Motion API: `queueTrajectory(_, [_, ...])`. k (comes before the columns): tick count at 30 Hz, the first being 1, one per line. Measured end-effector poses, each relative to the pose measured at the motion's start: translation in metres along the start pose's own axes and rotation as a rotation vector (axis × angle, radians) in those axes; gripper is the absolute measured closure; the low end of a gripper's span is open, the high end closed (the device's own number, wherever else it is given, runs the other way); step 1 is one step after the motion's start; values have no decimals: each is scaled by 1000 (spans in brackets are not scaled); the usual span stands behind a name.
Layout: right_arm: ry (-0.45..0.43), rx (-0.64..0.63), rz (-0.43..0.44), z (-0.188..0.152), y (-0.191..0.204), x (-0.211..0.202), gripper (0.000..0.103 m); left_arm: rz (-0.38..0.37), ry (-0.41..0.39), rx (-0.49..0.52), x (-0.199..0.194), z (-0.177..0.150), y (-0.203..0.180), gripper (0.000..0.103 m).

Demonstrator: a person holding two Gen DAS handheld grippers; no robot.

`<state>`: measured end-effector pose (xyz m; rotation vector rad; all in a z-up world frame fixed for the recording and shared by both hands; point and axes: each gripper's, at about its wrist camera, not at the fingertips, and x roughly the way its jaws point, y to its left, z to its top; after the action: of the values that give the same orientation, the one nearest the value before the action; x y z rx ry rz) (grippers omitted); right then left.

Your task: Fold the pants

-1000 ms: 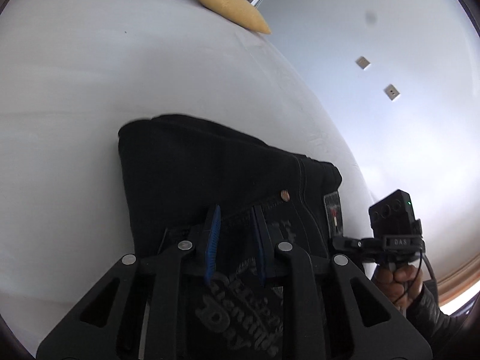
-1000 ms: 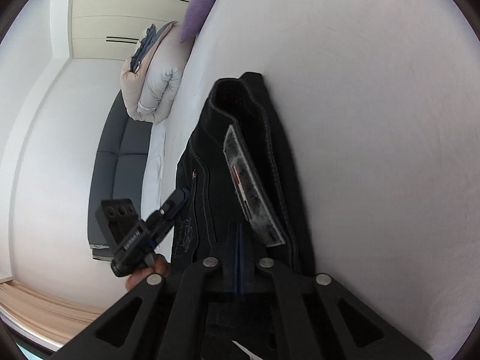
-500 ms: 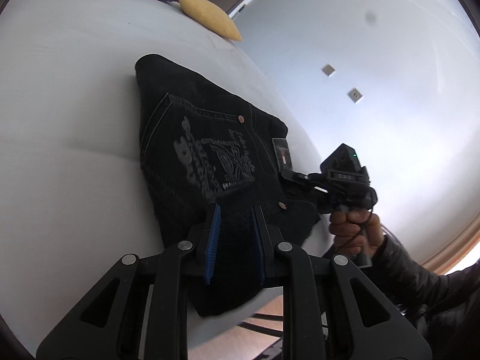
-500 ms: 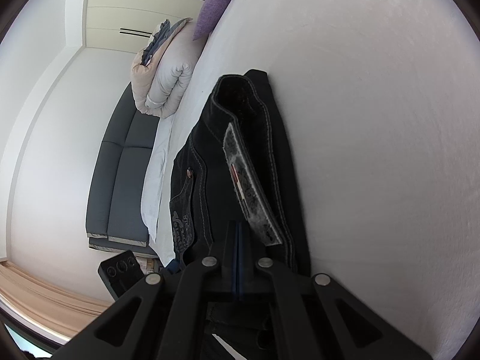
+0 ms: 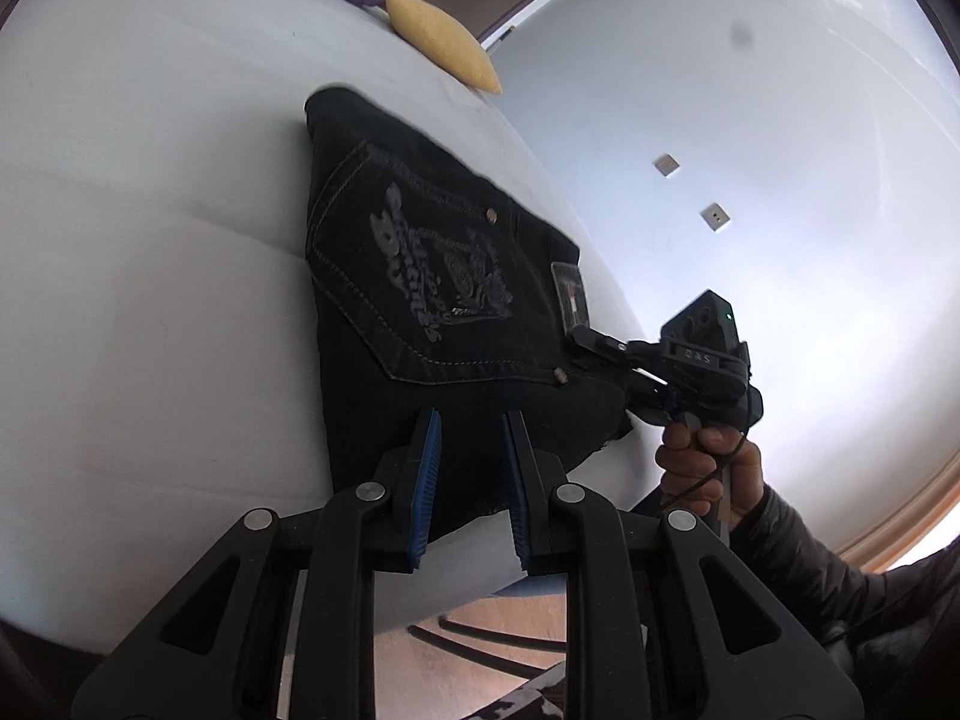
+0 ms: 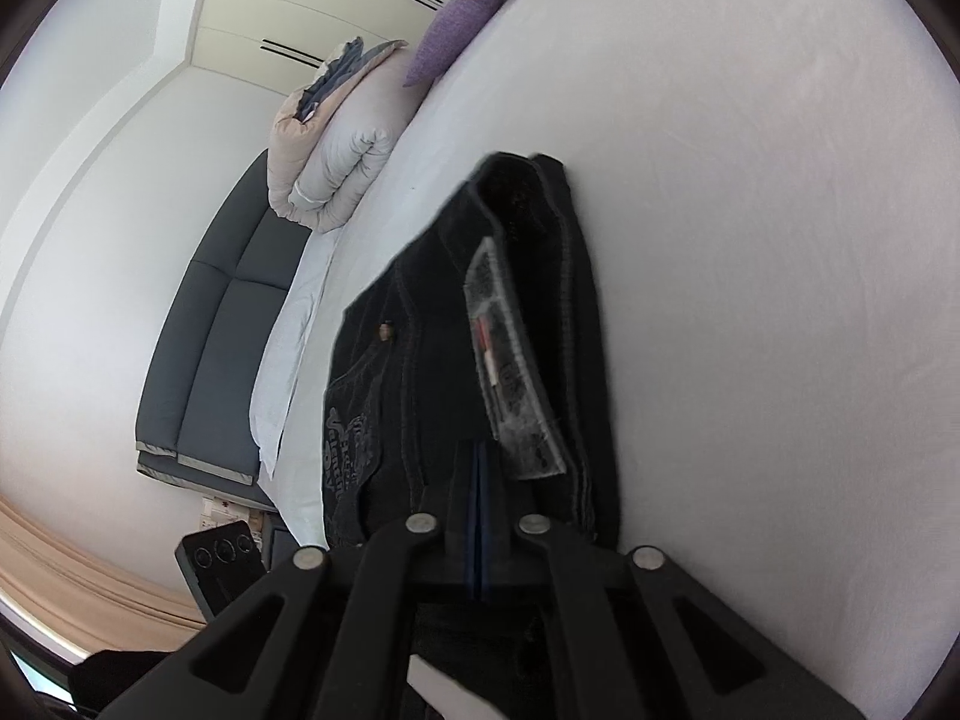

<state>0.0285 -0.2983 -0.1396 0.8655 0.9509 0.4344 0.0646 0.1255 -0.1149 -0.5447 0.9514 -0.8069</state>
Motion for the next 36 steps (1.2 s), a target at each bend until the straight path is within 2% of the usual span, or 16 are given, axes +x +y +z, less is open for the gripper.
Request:
queueTrajectory(2, [-57,-11,36,-2,9,-21,27,0,-34,28,-15,7,-13,83])
queueTrajectory(4, [-139,-39,21,-1,17,-42,16,-1,-92,42,-34,19,-18,77])
queueTrajectory(5, [-150,-48,21,3,19,-50,16,0,-111,34,-40,25,-17,56])
queueTrajectory(6, [-140,-36,22,8,18,-53,16,3,-134,18,-45,32,-14,19])
queueTrajectory(7, [-125,-23,15,12,15,-53,17,18,-169,-6,-49,40,-8,8])
queueTrajectory(9, [-69,3,-35,22,8,-44,22,41,-174,-32,-47,51,2,5])
queueTrajectory(12, [11,70,-90,31,-9,-24,33,72,-104,-101,-29,68,24,5])
queueTrajectory(14, [33,97,-125,35,-16,-12,45,115,-38,-113,-8,75,31,5])
queueTrajectory(17, [55,118,-102,42,-18,-1,49,131,51,-98,20,80,33,5])
queueTrajectory(23, [116,105,-117,54,-18,25,54,154,156,-62,59,89,31,8])
queueTrajectory(25, [121,107,-118,54,-20,29,60,165,181,-45,70,91,27,27])
queueTrajectory(26, [124,103,-122,54,-20,31,65,184,198,-43,76,92,26,44])
queueTrajectory(27, [125,94,-127,54,-19,32,67,210,208,-38,81,92,24,50])
queueTrajectory(31, [106,4,-166,49,-8,29,78,250,204,-29,87,94,19,65])
queueTrajectory(33, [92,-51,-194,50,4,27,81,251,191,-22,86,98,12,78])
queueTrajectory(36, [68,-111,-185,55,23,16,83,276,172,39,82,108,-9,84])
